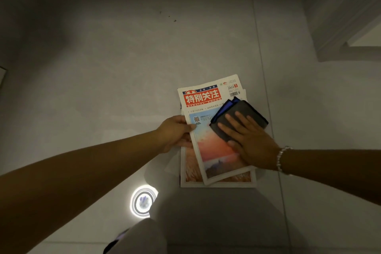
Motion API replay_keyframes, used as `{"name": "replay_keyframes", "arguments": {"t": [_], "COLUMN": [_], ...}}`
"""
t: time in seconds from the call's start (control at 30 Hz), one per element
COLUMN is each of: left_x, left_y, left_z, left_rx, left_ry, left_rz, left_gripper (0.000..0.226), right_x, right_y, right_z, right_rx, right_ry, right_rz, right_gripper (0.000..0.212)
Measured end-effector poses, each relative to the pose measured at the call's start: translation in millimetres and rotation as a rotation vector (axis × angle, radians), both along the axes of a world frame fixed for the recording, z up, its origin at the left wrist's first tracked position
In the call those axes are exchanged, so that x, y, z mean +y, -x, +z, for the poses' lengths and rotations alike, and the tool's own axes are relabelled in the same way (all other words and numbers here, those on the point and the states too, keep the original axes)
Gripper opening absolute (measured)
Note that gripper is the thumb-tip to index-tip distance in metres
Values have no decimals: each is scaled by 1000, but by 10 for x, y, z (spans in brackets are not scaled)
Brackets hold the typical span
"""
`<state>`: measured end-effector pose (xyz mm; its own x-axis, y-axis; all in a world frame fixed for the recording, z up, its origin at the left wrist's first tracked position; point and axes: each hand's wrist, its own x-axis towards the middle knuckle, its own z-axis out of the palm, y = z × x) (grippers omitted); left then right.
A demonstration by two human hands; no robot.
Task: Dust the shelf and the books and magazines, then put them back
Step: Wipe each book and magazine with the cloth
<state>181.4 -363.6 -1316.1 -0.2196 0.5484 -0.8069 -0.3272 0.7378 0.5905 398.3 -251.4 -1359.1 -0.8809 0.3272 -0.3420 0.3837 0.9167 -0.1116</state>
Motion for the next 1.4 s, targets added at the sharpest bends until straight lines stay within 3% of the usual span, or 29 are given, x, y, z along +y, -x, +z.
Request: {"name": "replay_keyframes", "arguments": {"t": [0.13,0.27,0.37,0.43,0.6,0.73,0.87,1.0,1.1,1.27,1.4], "left_x": [13,9,15,28,54,47,37,38,46,71,66], "left_y": [-74,-44,21,34,21,-2,-6,-18,-13,-11,-16], "left_z": [0,-23,-6,-3,-28,-18,5,23,34,62,84], "left_rx": [64,153,188,218,253,261,274,279,291,306,306], "left_ry": [-42,5,-8,-9,9,14,-2,-2,6,19,30], "left_rz": [-5,77,6,-30,-48,-30,-50,-59,-87,-121,-114], "left_gripper": [34,20,25,28,27,28,24,23,25,31,31], "right_x": [-181,-396,-350,-129,398,233,-43,-70,145,436,509], "right_y": [201,67,-184,-235,-98,-5,-331,-622,-538,-154,254], "right_z": [-16,2,28,31,-8,30,1,23,70,138,281], "right_rx": [48,19,48,43,-28,-9,-22,48,-52,-155,-82], "right_ry": [89,-11,-11,-20,27,45,-60,-58,-84,-92,-2], "right_rz": [-90,101,329,368,110,-7,236,476,554,363,173], "right_gripper": [74,56,49,47,67,74,52,49,47,51,52]}}
